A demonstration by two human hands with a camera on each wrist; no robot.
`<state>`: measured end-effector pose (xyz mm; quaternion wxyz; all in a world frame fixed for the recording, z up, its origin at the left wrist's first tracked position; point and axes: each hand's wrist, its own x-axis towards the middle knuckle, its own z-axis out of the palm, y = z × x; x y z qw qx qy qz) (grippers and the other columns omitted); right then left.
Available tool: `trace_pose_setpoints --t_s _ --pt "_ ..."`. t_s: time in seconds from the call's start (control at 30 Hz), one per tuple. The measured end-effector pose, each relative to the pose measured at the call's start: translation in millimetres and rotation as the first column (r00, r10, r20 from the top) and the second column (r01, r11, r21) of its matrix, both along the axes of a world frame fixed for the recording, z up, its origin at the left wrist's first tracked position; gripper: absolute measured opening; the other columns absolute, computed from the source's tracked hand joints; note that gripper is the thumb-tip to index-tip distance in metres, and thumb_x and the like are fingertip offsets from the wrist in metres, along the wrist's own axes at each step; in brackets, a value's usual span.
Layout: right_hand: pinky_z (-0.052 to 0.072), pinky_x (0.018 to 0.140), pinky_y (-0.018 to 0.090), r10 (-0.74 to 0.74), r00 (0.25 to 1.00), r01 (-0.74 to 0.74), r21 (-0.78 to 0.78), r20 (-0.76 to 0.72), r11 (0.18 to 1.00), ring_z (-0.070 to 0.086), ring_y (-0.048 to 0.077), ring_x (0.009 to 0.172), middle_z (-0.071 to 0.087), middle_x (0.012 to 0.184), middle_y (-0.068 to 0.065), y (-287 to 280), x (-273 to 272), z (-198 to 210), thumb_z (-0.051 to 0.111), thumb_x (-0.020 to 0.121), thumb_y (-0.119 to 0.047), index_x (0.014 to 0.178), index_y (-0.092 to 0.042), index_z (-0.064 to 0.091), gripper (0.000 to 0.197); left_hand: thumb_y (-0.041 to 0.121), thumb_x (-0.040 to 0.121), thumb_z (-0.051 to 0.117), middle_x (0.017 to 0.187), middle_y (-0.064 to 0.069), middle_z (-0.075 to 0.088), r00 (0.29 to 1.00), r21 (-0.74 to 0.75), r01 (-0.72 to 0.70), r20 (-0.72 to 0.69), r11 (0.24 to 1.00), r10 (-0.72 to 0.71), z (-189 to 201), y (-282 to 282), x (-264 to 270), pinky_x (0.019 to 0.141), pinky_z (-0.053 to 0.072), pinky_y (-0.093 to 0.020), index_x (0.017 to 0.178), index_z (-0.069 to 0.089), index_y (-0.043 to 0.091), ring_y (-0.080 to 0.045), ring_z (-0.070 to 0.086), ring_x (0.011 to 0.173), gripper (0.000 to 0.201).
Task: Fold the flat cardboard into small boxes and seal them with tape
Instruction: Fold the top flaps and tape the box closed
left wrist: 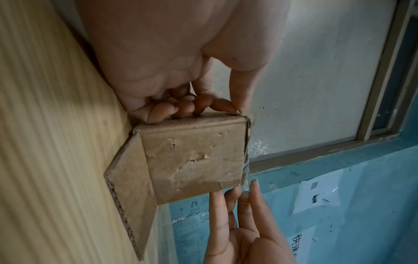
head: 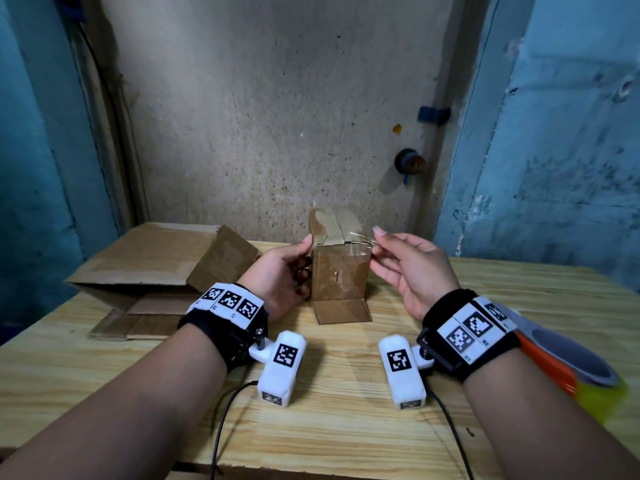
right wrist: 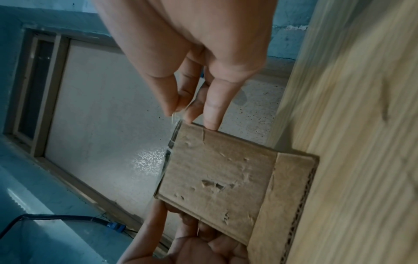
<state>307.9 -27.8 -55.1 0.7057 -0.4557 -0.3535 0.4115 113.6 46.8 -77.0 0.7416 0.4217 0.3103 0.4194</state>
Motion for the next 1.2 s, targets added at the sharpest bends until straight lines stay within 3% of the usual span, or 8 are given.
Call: trace_pose_setpoints --t_s 0.1,0.23,0.3,0.4,0.5,0.73,1.0,1.2 --pt "0.064 0.086 0.035 0.014 1.000 -0.014 0.009 0.001 1.000 0.075 0.024 0.103 0.077 0.098 0.012 -0.3 -1.2 0.6 0.077 0.092 -0.015 0.098 -0.003 0.071 0.016 0.038 0.092 0.067 0.067 0.006 0.042 1.000 -0.003 -0.004 -0.001 1.000 0.004 -0.6 1.1 0.3 0.061 0.026 -0.027 0.073 0.056 0.024 -0.010 0.038 0.060 0.026" --pt "0.065 0.082 0.042 0.075 0.996 -0.074 0.009 -0.058 0.997 0.076 0.033 0.107 0.075 0.118 0.020 0.1 1.2 3.6 0.075 0.094 -0.015 0.106 0.000 0.066 0.020 0.038 0.094 0.063 0.064 0.007 0.047 0.999 -0.031 -0.032 0.027 0.999 0.032 0.9 1.5 -0.4 0.060 0.027 -0.027 0.062 0.062 0.023 -0.010 0.039 0.059 0.035" --pt "0.065 0.082 0.045 0.089 0.994 -0.089 -0.006 -0.069 0.996 0.075 0.038 0.107 0.071 0.122 0.024 0.7 0.7 4.0 0.074 0.094 -0.019 0.107 0.001 0.065 0.025 0.039 0.094 0.063 0.062 0.008 0.050 0.997 -0.054 -0.053 0.045 0.997 0.056 2.9 1.2 -1.0 0.060 0.028 -0.026 0.069 0.062 0.023 -0.010 0.040 0.060 0.029" --pt "0.065 0.086 0.046 0.098 0.995 -0.099 -0.028 -0.025 0.995 0.076 0.035 0.105 0.069 0.115 0.022 -0.4 -0.8 4.3 0.074 0.094 -0.030 0.109 -0.002 0.065 0.033 0.039 0.094 0.064 0.062 0.009 0.054 0.997 -0.058 -0.063 0.045 0.996 0.066 2.6 1.6 -1.0 0.059 0.031 -0.026 0.084 0.061 0.025 -0.010 0.044 0.058 0.018" --pt "0.062 0.093 0.047 0.106 0.994 -0.105 -0.049 0.012 0.993 0.074 0.034 0.110 0.069 0.111 0.018 -1.7 0.6 3.8 0.076 0.088 -0.043 0.114 -0.003 0.066 0.049 0.039 0.093 0.065 0.064 0.009 0.052 0.997 -0.050 -0.064 0.042 0.997 0.066 1.3 2.7 -1.0 0.059 0.031 -0.025 0.084 0.059 0.026 -0.010 0.043 0.059 0.017" --pt "0.061 0.095 0.045 0.108 0.993 -0.103 -0.096 0.053 0.990 0.068 0.033 0.120 0.072 0.121 0.013 0.6 1.7 0.9 0.080 0.084 -0.043 0.123 -0.003 0.066 0.058 0.038 0.094 0.064 0.062 0.009 0.054 0.999 -0.004 -0.032 0.019 0.999 0.032 0.3 2.1 0.1 0.058 0.033 -0.025 0.080 0.059 0.025 -0.007 0.047 0.052 0.020" --pt "0.060 0.096 0.051 0.082 0.992 -0.068 -0.140 0.098 0.988 0.067 0.028 0.121 0.079 0.113 0.004 3.3 6.7 -2.9 0.081 0.086 -0.033 0.113 -0.009 0.073 0.037 0.037 0.093 0.065 0.069 0.007 0.041 1.000 0.044 -0.010 0.025 0.999 0.009 -4.6 8.4 0.1 0.056 0.022 -0.028 0.077 0.056 0.026 -0.009 0.036 0.056 0.021" --pt "0.060 0.095 0.047 0.056 0.994 -0.042 -0.137 0.097 0.990 0.071 0.026 0.116 0.079 0.108 0.002 5.0 6.0 -5.1 0.080 0.085 -0.029 0.114 -0.013 0.075 0.034 0.034 0.095 0.061 0.069 0.007 0.040 0.999 0.035 0.025 0.033 0.999 -0.026 -5.2 8.8 0.0 0.059 0.021 -0.028 0.075 0.054 0.025 -0.009 0.034 0.060 0.024"
